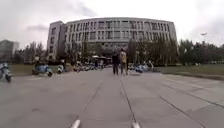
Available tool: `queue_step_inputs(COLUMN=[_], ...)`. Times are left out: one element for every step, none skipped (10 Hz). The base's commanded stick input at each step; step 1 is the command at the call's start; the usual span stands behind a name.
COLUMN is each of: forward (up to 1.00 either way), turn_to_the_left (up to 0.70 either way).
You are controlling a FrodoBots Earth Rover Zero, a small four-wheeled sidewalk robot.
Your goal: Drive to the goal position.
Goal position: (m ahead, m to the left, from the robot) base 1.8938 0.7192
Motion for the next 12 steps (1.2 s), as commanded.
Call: queue_step_inputs(forward=[0.7, 0.7, 0.7, 0.7, 0.7, 0.7, 0.7, 0.7, 0.7, 0.7, 0.7, 0.7], turn_to_the_left=[0.0, 0.0, -0.01, -0.04, -0.13, -0.26, 0.0, 0.0, 0.0, 0.0, 0.0, 0.0])
